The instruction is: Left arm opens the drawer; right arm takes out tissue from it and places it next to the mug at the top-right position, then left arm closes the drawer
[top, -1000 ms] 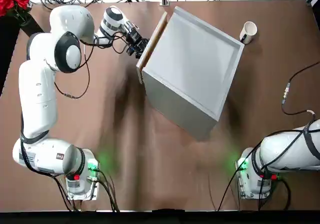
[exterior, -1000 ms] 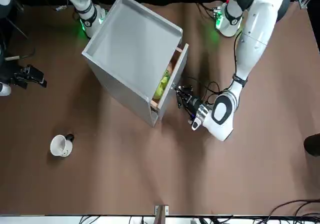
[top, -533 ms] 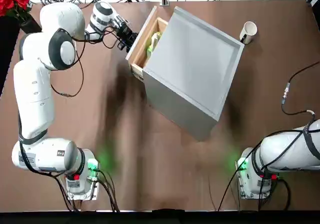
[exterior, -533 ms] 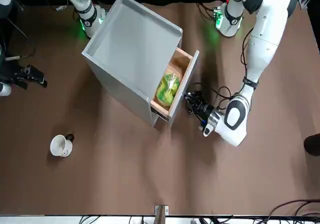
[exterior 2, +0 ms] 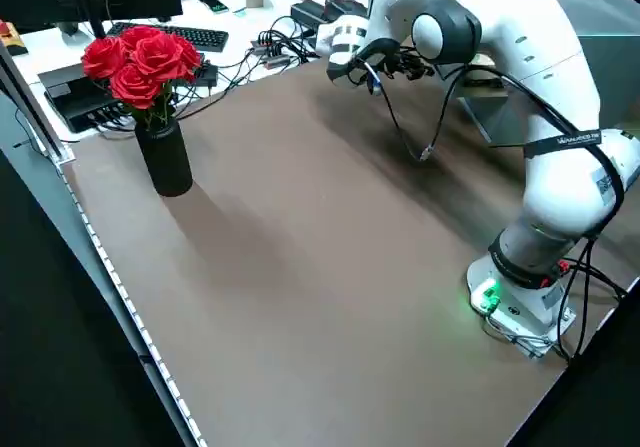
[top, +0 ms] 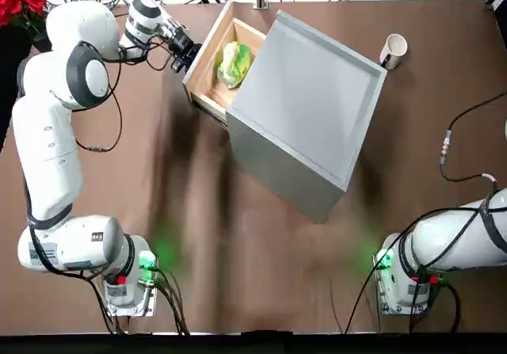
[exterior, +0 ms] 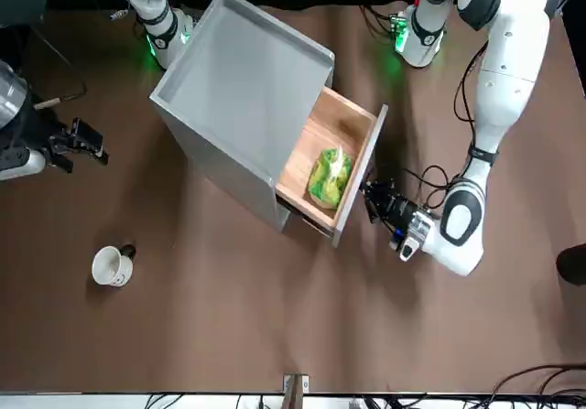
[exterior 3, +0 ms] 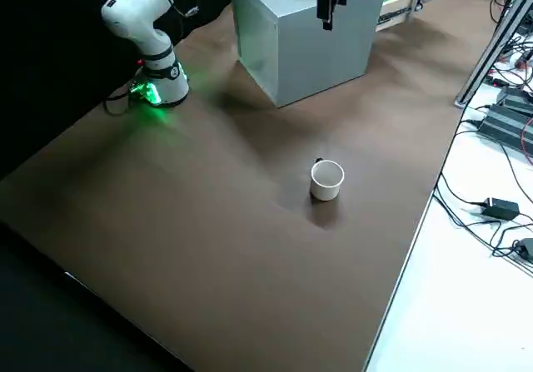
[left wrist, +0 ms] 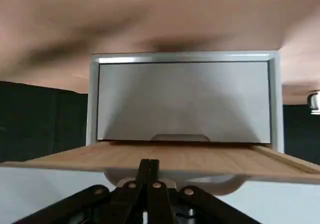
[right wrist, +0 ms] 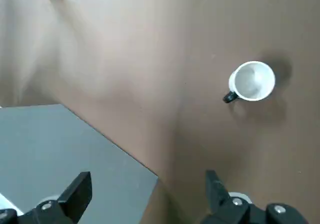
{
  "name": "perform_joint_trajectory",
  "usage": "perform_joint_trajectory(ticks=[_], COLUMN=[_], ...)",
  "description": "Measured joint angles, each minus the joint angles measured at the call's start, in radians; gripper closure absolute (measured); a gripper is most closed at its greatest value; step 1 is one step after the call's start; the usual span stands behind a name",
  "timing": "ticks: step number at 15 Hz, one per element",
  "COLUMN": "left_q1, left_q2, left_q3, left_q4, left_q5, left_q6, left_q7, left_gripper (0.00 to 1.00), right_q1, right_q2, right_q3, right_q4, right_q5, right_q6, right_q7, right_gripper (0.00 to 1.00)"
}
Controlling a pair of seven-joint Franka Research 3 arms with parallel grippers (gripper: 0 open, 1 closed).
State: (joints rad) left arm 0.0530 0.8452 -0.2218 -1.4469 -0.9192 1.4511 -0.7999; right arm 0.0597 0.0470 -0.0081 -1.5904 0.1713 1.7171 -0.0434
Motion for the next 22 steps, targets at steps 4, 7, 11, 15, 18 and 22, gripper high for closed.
perform_joint_trajectory(ticks=[4, 7, 11, 15, 18, 22], left_q1=[0.029, 0.026, 0.024, 0.024, 0.025, 0.032], left_q2=[0.000, 0.000, 0.008, 0.010, 0.016, 0.017], left_q3=[0.002, 0.002, -0.002, -0.008, -0.008, -0.007], left_q4=[0.013, 0.014, 0.022, 0.026, 0.026, 0.040], left_q5=[0.014, 0.021, 0.034, 0.094, 0.137, 0.186], left_q6=[-0.004, -0.004, -0.006, -0.011, 0.007, 0.021], left_q7=[0.000, 0.000, 0.000, 0.000, 0.000, -0.004], left_gripper=[0.99, 0.99, 0.99, 0.99, 0.99, 0.99], right_q1=[0.078, 0.121, 0.205, 0.296, 0.373, 0.443], right_q2=[0.022, 0.030, 0.081, 0.127, 0.163, 0.190], right_q3=[0.002, 0.002, 0.003, 0.004, 0.004, 0.004], right_q4=[0.000, 0.003, 0.043, 0.107, 0.158, 0.182], right_q5=[0.005, 0.018, 0.062, 0.064, 0.064, 0.064], right_q6=[0.013, 0.024, 0.043, 0.045, 0.070, 0.150], right_q7=[0.002, 0.003, 0.156, 0.381, 0.544, 0.668], right_gripper=[0.00, 0.00, 0.00, 0.00, 0.00, 0.00])
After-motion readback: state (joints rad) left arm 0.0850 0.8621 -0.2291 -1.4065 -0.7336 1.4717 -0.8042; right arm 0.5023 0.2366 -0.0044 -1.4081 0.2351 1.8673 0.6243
